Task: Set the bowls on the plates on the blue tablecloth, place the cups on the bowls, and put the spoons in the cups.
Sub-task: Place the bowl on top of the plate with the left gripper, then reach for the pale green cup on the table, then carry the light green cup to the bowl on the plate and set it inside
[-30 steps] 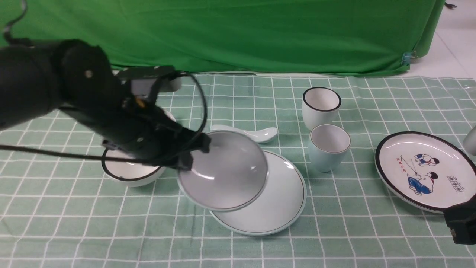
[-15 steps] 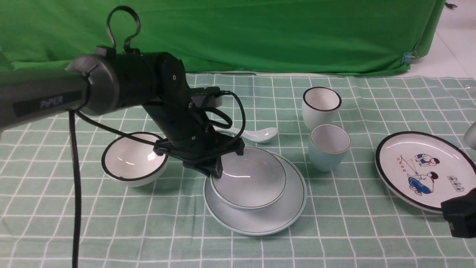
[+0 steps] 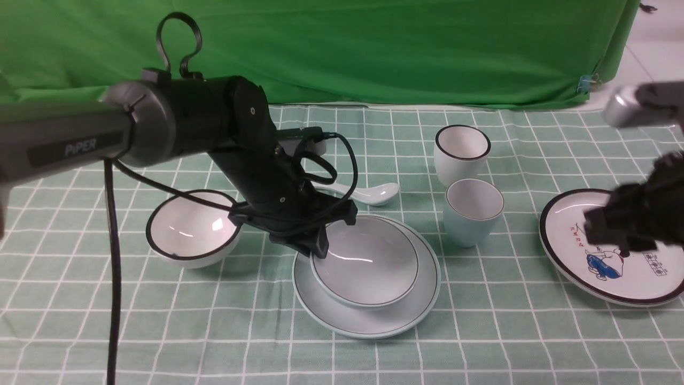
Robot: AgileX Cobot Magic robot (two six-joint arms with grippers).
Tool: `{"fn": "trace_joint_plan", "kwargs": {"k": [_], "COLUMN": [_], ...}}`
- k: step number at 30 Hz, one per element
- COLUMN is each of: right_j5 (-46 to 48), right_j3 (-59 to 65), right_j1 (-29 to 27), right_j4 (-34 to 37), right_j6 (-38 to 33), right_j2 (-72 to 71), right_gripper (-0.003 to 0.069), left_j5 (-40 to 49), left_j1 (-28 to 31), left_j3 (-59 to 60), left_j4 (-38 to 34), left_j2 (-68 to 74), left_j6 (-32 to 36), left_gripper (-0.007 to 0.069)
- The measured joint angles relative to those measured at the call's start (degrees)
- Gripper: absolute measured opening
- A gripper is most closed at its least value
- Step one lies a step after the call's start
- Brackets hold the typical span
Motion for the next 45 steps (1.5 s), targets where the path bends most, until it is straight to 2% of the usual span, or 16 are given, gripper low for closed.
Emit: {"fn": "trace_joint_plan", "kwargs": {"k": [5,8,11,15,17,20,21,22,23,25,27,31,33,40,43,45], "right_j5": [1.06,1.51,2.05,2.65,2.93,4.67,5.75,5.87,6.21,6.08,5.76,5.21,5.3,11.52,12.54,13.73], "right_j3": [-7.98,-13.13,-17.47,-23.15,-24.57,-28.58,-30.05,-30.19,-30.8,-30.99,-30.99,-31.06,-31.35,-31.67,-31.95,-32.2], "right_j1": [0.0,0.0,0.0,0.0,0.0,0.0,0.0,0.0,0.0,0.0,0.0,0.0,0.0,0.73,2.86,6.51], "right_j4": [0.0,0.02,0.12,0.18,0.18,0.24,0.3,0.3,0.3,0.3,0.3,0.3,0.36,0.84,0.99,1.4], "right_j6": [0.0,0.0,0.0,0.02,0.02,0.07,0.07,0.07,0.13,0.45,0.67,0.63,-0.24,-1.18,-1.48,-1.95], "right_j2": [8.92,15.17,20.72,28.06,29.71,34.3,36.47,36.96,38.51,40.69,41.59,42.7,42.45,32.39,28.95,27.14], "right_gripper": [0.0442,0.0498,0.0514,0.0517,0.0517,0.0517,0.0517,0.0517,0.0517,0.0495,0.0462,0.02,0.0092,0.0079,0.0079,0.0079], "left_j5": [0.0,0.46,3.58,7.98,8.63,9.55,9.57,9.51,9.56,8.89,8.29,3.84,1.88,-4.02,-5.01,-6.25], "left_j1": [0.0,0.0,0.0,0.06,0.06,0.1,0.1,0.1,0.1,0.1,0.1,0.1,0.1,0.1,0.1,0.1], "left_j3": [0.0,-0.33,-1.73,-4.0,-4.19,-4.42,-4.03,-3.93,-2.57,0.29,2.37,10.84,14.32,25.8,27.54,28.62], "left_j4": [0.04,1.12,4.81,11.15,12.39,14.83,15.39,15.44,15.65,15.7,15.7,15.66,15.66,15.66,15.66,15.66], "left_j2": [0.0,-0.06,-1.08,-4.67,-5.99,-10.49,-12.76,-13.44,-16.68,-20.81,-23.17,-31.28,-34.29,-41.92,-42.26,-42.26], "left_j6": [0.04,0.42,-0.74,-3.03,-3.45,-5.98,-6.57,-6.7,-7.09,-7.25,-7.3,-8.01,-8.52,-10.53,-10.83,-11.48], "left_gripper": [0.0122,0.0206,0.029,0.0345,0.0342,0.0274,0.0224,0.0216,0.0143,0.0055,0.0033,0.0005,0.0004,0.0005,0.0006,0.0007]}}
